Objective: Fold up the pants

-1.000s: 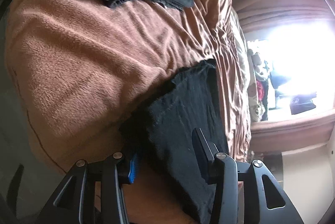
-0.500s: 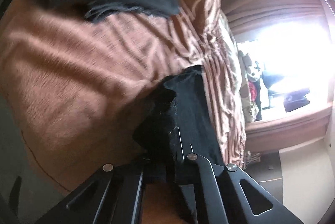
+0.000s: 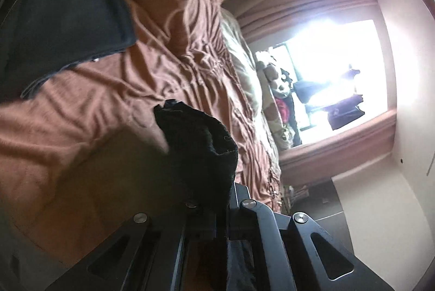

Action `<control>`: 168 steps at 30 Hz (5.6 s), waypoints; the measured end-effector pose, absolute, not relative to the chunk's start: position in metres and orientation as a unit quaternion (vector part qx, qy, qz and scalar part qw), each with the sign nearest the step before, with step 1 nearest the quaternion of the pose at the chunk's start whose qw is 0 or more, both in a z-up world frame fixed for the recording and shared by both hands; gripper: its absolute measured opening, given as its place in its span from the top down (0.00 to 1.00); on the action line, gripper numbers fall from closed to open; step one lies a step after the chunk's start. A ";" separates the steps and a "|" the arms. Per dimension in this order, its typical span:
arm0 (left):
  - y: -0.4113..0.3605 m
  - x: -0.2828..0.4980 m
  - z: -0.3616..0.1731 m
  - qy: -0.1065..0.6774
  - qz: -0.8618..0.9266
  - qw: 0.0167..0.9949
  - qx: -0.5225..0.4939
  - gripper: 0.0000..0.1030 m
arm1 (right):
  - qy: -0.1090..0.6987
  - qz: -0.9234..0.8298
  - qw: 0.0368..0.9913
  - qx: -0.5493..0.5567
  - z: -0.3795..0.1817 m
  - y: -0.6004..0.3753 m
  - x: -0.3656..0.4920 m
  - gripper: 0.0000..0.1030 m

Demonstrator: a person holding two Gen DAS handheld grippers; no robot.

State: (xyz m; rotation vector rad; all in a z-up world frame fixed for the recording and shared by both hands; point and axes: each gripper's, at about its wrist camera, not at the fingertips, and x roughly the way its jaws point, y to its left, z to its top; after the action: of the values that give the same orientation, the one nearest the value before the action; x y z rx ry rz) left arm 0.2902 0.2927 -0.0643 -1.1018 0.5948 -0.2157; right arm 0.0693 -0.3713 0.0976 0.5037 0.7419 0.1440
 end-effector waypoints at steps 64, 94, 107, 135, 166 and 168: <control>0.309 0.274 -0.102 0.300 -0.077 0.780 -0.544 0.97 | 0.553 0.134 0.814 0.115 -0.008 -0.162 0.302 0.98; 0.274 0.284 -0.034 0.266 -0.115 0.816 -0.500 0.97 | 0.573 0.150 0.800 0.092 -0.014 -0.146 0.327 0.99; 0.202 0.300 0.072 0.250 -0.185 0.846 -0.434 0.97 | 0.574 0.189 0.786 0.128 -0.003 -0.179 0.276 0.99; -0.042 0.330 0.239 0.255 -0.300 0.874 -0.284 0.97 | 0.394 0.159 0.859 0.285 0.048 -0.396 0.122 0.59; -0.287 0.378 0.212 0.357 -0.387 0.817 -0.235 0.97 | 0.333 0.083 0.838 0.423 -0.002 -0.541 -0.011 0.59; -0.305 0.381 0.198 0.371 -0.393 0.809 -0.232 0.97 | 0.334 0.076 0.836 0.429 -0.005 -0.546 -0.016 0.59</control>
State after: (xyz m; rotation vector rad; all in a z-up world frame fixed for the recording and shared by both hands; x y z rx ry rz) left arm 0.3813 -0.3054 0.1985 -0.4963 0.7924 -0.8406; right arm -0.0163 -0.5463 -0.0054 0.9085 0.7076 0.1604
